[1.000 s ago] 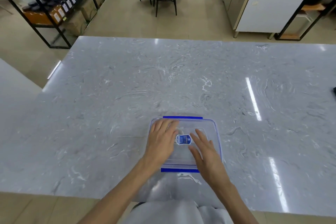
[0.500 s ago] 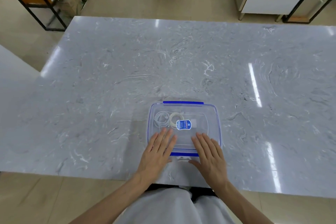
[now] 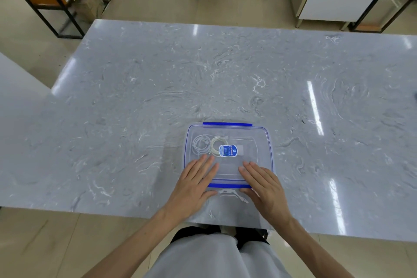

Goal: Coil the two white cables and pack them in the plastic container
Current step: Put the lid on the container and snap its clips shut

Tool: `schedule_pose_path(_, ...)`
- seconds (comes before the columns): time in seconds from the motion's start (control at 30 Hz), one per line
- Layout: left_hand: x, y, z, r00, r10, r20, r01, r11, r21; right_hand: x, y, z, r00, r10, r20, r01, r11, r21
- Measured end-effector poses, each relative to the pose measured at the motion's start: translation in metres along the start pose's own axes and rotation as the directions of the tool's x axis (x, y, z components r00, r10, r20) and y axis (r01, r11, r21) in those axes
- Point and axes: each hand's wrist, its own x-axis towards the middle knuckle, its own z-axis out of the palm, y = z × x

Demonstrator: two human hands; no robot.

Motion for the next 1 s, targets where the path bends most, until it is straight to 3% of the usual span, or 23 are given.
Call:
schedule_pose_path(0.27,0.005,0.007,0.001,0.992,-0.063,-0.112,0.044,0.986,-0.161,0.007,-0.008,-0.006,0.997,0.065,-0.032,-0.064,0.997,0.041)
schedule_pose_path(0.33,0.004,0.01,-0.002,0.984,-0.135,-0.113,0.105,0.966,-0.236,0.009,-0.011,-0.012,0.995,0.098,-0.02,-0.095,0.989,0.111)
schedule_pose_path(0.4,0.0,0.015,-0.005,0.925,-0.368,-0.096,0.292,0.848,-0.443,0.004,-0.016,-0.015,0.976,0.215,0.009,-0.213,0.957,0.198)
schedule_pose_path(0.43,-0.002,0.017,-0.008,0.858,-0.512,-0.045,0.386,0.699,-0.602,0.0,-0.018,-0.017,0.946,0.324,0.017,-0.317,0.913,0.256)
schedule_pose_path(0.47,-0.004,0.018,-0.013,0.782,-0.621,0.051,0.436,0.487,-0.757,-0.005,-0.019,-0.018,0.887,0.46,0.039,-0.441,0.82,0.364)
schedule_pose_path(0.53,-0.004,0.014,-0.017,0.695,-0.669,0.264,0.426,0.086,-0.901,-0.008,-0.021,-0.024,0.701,0.685,0.2,-0.616,0.44,0.654)
schedule_pose_path(0.57,-0.004,0.012,-0.019,0.691,-0.651,0.315,0.413,-0.002,-0.911,-0.007,-0.019,-0.023,0.617,0.725,0.305,-0.629,0.222,0.745)
schedule_pose_path(0.6,-0.003,0.009,-0.019,0.702,-0.633,0.326,0.41,-0.014,-0.912,-0.004,-0.017,-0.022,0.568,0.728,0.383,-0.611,0.061,0.79)
schedule_pose_path(0.67,0.001,0.005,-0.017,0.723,-0.613,0.318,0.428,0.037,-0.903,0.001,-0.011,-0.017,0.549,0.71,0.441,-0.593,-0.041,0.804)
schedule_pose_path(0.77,0.018,-0.003,-0.02,0.724,-0.609,0.322,0.452,0.067,-0.889,0.015,-0.005,-0.014,0.533,0.703,0.471,-0.596,-0.083,0.799)
schedule_pose_path(0.83,0.031,-0.005,-0.021,0.727,-0.627,0.279,0.479,0.172,-0.861,0.029,-0.001,-0.017,0.52,0.72,0.46,-0.628,-0.043,0.777)
schedule_pose_path(0.9,0.039,-0.001,-0.02,0.731,-0.644,0.226,0.567,0.389,-0.726,0.04,-0.002,-0.022,0.551,0.74,0.387,-0.693,0.146,0.706)
schedule_pose_path(1.0,0.036,0.025,-0.018,0.835,-0.542,0.091,0.544,0.791,-0.281,0.039,-0.015,-0.023,0.753,0.609,0.249,-0.656,0.667,0.353)
